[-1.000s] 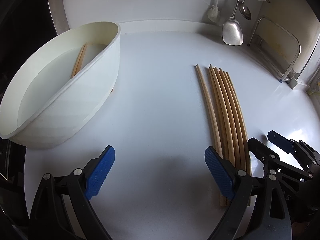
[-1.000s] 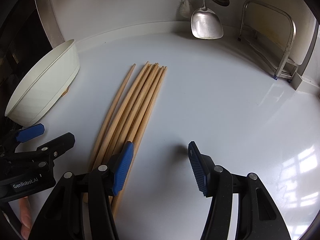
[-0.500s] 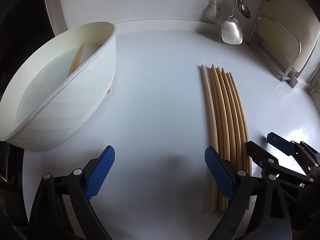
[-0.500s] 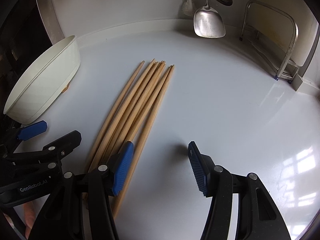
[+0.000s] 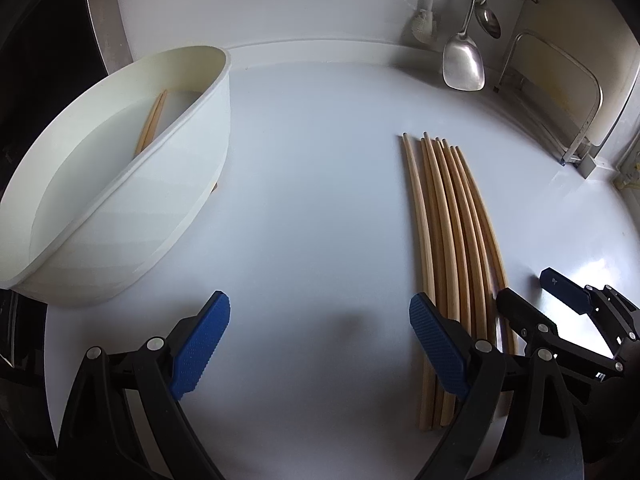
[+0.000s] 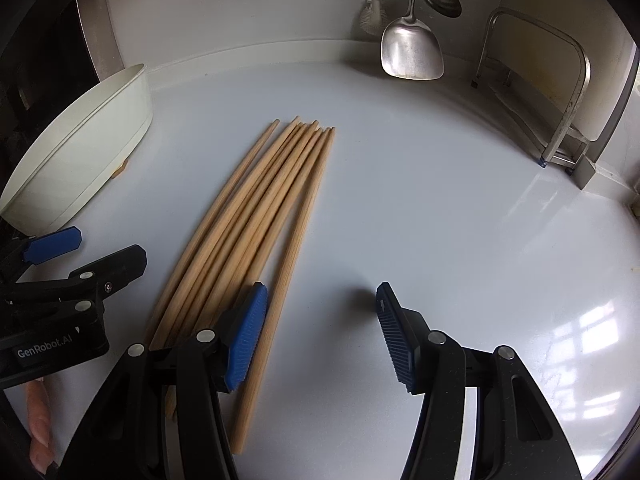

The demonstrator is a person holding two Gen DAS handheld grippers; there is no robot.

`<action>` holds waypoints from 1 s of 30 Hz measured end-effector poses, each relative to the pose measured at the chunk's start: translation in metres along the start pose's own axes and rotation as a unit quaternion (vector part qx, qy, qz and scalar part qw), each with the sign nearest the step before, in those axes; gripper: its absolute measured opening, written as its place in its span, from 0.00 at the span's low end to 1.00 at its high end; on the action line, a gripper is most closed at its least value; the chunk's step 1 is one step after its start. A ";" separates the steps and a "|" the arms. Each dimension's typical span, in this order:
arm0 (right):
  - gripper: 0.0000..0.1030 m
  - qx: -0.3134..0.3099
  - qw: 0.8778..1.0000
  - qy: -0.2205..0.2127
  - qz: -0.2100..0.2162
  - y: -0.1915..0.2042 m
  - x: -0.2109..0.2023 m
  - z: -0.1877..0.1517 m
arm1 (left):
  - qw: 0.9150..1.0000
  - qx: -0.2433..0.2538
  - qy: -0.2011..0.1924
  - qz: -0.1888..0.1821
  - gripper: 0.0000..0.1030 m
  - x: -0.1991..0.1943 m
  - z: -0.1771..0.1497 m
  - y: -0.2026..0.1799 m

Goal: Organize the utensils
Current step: 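Close the left tool on a chopstick while the right tool grasps another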

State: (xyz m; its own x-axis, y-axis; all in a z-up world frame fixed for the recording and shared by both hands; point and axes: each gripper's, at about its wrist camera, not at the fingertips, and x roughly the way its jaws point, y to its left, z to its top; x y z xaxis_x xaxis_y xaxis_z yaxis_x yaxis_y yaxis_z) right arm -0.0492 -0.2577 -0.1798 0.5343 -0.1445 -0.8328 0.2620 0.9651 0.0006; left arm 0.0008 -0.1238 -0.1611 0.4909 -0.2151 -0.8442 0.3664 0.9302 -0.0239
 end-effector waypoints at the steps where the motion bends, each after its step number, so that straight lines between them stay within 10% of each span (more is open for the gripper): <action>1: 0.53 0.001 1.000 -0.001 -0.004 -0.002 0.000 0.000 | 1.000 0.000 0.000 -0.002 0.87 0.000 0.000 -0.001; 30: 0.53 0.017 1.000 -0.006 -0.014 -0.026 -0.004 -0.002 | 1.000 0.013 0.015 -0.012 0.93 0.017 0.004 -0.015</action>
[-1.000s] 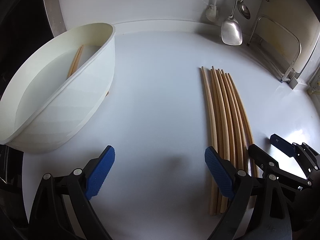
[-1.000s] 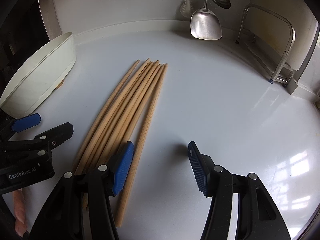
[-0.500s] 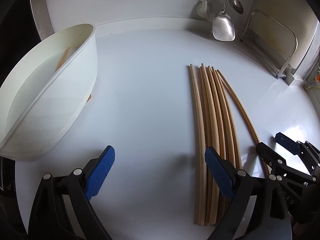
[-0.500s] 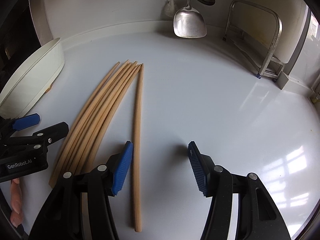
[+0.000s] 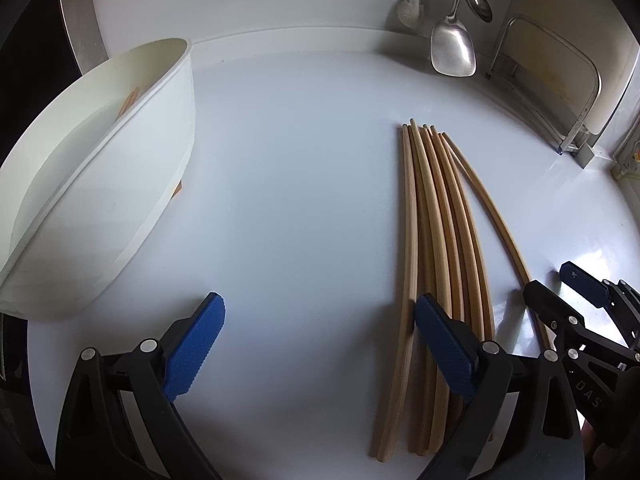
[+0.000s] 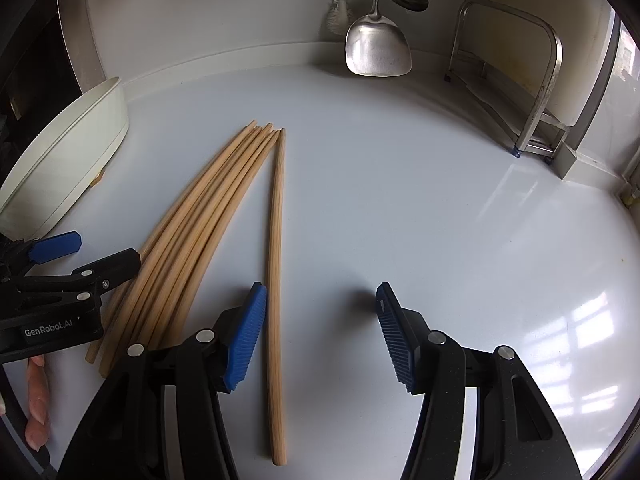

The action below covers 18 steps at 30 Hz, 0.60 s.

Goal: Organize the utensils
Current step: 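Close the left tool on a chopstick while the right tool grasps another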

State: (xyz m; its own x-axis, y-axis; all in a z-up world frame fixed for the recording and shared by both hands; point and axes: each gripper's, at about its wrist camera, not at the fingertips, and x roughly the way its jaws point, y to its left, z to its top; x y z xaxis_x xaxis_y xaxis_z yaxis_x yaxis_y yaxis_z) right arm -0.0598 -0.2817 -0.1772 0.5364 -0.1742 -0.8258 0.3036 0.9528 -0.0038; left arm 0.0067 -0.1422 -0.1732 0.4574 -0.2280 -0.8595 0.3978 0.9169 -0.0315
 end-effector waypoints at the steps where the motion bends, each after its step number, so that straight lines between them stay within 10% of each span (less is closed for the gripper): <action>1: 0.53 -0.002 1.000 -0.001 0.000 0.001 0.001 0.000 | 1.000 0.002 0.002 0.003 0.93 0.001 0.001 0.000; 10: 0.51 -0.028 1.000 0.000 0.010 0.010 0.006 0.007 | 1.000 0.010 0.000 0.018 0.92 0.006 0.004 -0.003; 18: 0.25 -0.056 0.998 0.001 0.025 0.022 0.003 0.002 | 1.000 0.023 -0.016 0.009 0.62 -0.002 -0.001 -0.011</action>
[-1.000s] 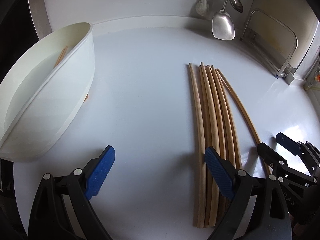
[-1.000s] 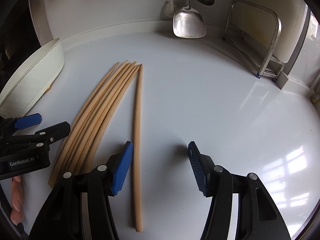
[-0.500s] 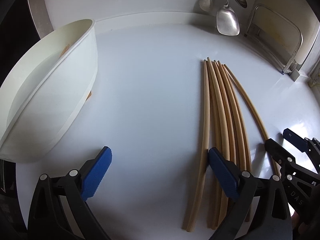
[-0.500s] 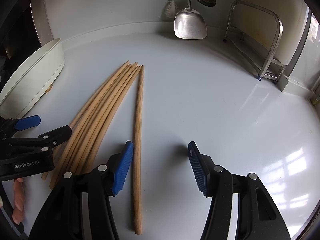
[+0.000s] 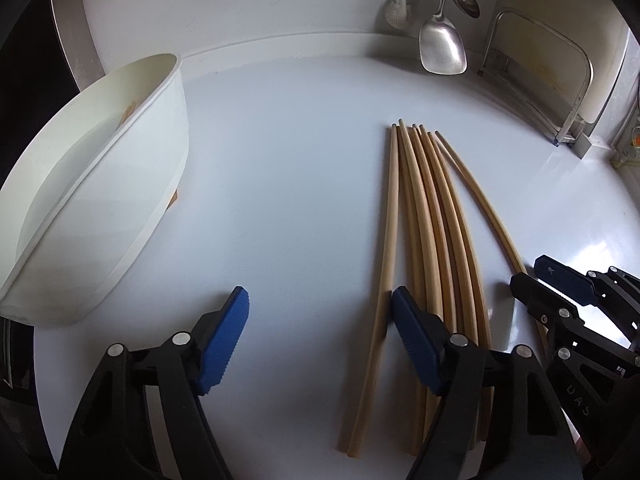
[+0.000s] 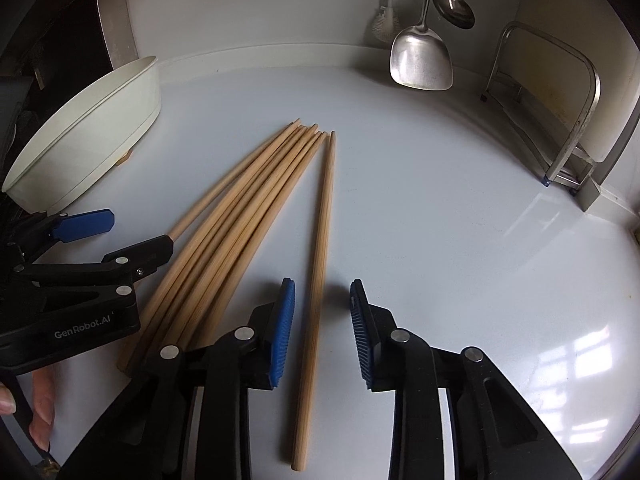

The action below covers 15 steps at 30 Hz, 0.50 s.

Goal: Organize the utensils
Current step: 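Close the left tool on a chopstick while the right tool grasps another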

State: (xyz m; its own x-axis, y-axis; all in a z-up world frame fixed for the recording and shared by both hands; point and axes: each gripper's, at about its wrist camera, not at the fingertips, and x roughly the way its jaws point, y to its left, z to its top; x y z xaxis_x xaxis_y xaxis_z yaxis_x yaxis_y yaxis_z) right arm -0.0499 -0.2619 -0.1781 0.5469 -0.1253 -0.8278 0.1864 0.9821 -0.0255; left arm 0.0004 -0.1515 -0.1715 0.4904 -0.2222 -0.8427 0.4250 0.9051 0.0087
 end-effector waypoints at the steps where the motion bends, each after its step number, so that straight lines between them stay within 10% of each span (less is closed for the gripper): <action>1: 0.23 -0.001 1.000 0.000 0.002 0.001 0.000 0.000 | 1.000 0.003 -0.002 -0.002 0.57 -0.001 0.000 -0.002; 6: 0.07 -0.008 1.000 -0.003 0.003 0.001 0.000 -0.002 | 1.000 0.023 -0.011 -0.001 0.11 -0.004 -0.002 -0.014; 15: 0.06 0.029 0.999 0.003 0.039 -0.015 -0.005 -0.004 | 1.000 0.011 0.002 -0.001 0.07 -0.015 -0.006 -0.017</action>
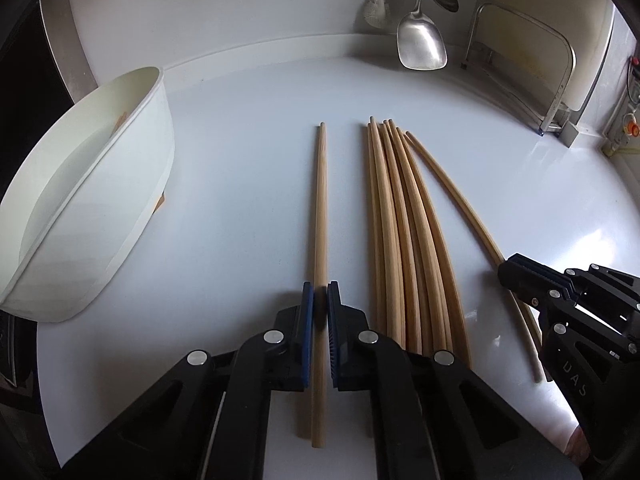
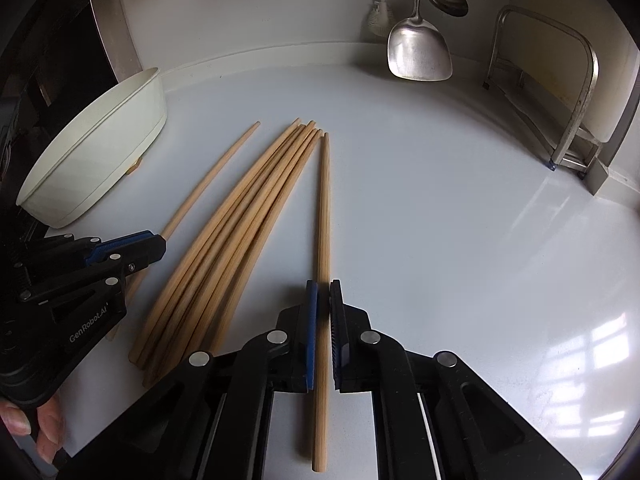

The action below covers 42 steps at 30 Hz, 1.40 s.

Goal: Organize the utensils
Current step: 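Close the left tool on a chopstick while the right tool grasps another, then carry both held chopsticks over the white basin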

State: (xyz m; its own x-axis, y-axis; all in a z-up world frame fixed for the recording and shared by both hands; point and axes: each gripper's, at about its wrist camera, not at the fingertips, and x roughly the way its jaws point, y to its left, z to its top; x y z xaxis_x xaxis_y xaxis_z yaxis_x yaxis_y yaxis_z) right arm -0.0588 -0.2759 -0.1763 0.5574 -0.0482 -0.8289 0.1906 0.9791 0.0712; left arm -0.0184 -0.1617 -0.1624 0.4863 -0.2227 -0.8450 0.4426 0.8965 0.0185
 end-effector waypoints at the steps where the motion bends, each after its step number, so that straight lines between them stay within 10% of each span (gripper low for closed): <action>1: 0.06 0.003 1.000 0.000 0.002 -0.002 -0.002 0.000 | 1.000 -0.002 0.000 -0.001 0.07 -0.003 0.001 0.000; 20: 0.06 0.016 0.998 -0.030 0.055 0.002 -0.075 0.053 | 0.995 -0.081 -0.047 -0.030 0.07 -0.108 0.046 0.030; 33: 0.06 -0.023 0.991 -0.046 0.124 0.158 -0.057 0.137 | 0.989 -0.135 -0.061 0.021 0.07 -0.133 0.059 0.196; 42: 0.06 -0.002 0.988 0.026 0.150 0.239 0.026 0.176 | 0.988 -0.149 -0.030 0.022 0.07 -0.087 0.063 0.272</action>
State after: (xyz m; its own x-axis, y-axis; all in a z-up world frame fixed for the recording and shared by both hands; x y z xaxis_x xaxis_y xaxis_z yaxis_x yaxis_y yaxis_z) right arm 0.1434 -0.0781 -0.0831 0.5465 0.2541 -0.7980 0.0202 0.9486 0.3159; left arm 0.1074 0.0775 -0.0501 0.5473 -0.1950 -0.8139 0.1833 0.9768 -0.1108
